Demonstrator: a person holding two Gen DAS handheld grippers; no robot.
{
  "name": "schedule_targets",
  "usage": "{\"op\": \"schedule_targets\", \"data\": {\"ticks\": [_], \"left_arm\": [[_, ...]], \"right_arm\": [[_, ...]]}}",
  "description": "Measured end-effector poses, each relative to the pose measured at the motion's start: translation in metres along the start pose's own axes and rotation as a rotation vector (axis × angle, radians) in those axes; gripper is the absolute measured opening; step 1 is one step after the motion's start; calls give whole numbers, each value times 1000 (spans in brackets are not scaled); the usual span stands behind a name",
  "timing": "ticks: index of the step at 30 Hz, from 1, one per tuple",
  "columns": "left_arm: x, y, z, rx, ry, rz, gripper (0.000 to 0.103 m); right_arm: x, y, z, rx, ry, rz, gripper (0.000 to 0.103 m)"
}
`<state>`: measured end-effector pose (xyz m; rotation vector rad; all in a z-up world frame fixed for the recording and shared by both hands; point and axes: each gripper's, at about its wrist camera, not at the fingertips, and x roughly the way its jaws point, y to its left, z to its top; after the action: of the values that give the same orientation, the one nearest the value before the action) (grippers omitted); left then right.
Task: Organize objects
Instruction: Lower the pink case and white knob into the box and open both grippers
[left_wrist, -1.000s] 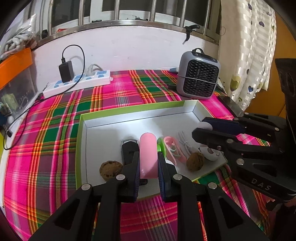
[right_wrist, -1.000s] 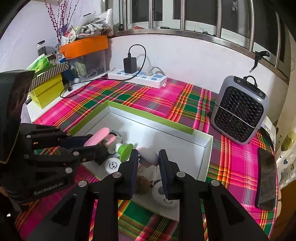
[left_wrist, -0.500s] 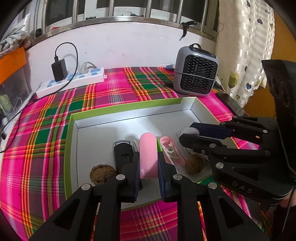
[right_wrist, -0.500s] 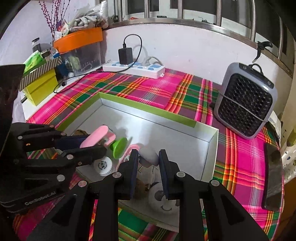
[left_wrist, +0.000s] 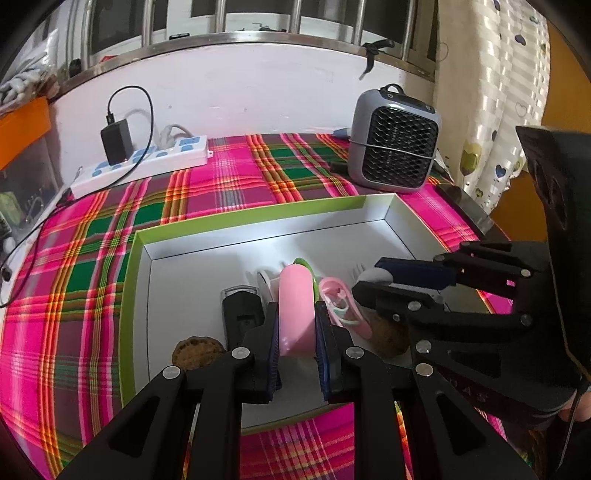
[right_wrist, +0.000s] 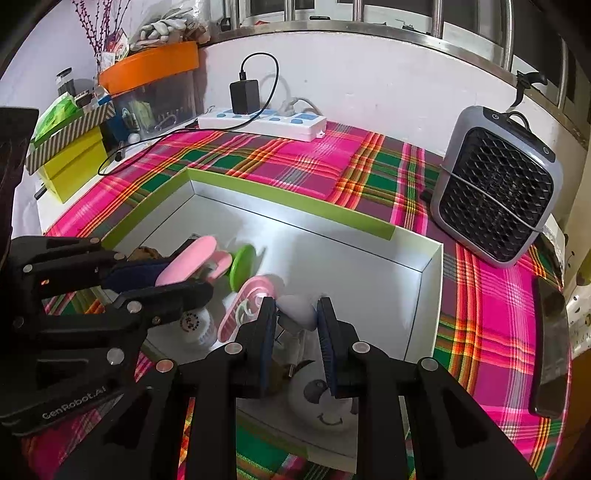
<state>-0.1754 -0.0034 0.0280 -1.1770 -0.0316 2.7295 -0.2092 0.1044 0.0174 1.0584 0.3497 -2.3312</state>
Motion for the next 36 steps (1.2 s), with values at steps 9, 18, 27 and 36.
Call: {"op": "schedule_targets", "data": {"ticks": [9,18,27,36], "left_arm": [[-2,-1,2,1,-18,-6,17],[-13,3,2,-25,-39,-29,19],[-29,15,-4,-80,-42,-5,19],[-45,13,-20,-77,-38,-1,19]], "right_arm": [[-2,2,0,-3,-9,-13,28],[-17,-1,0,26,-41,-22,33],[-43,2,-6,66,-86,-27,33],[-57,15,-20,71,-92,-9,33]]}}
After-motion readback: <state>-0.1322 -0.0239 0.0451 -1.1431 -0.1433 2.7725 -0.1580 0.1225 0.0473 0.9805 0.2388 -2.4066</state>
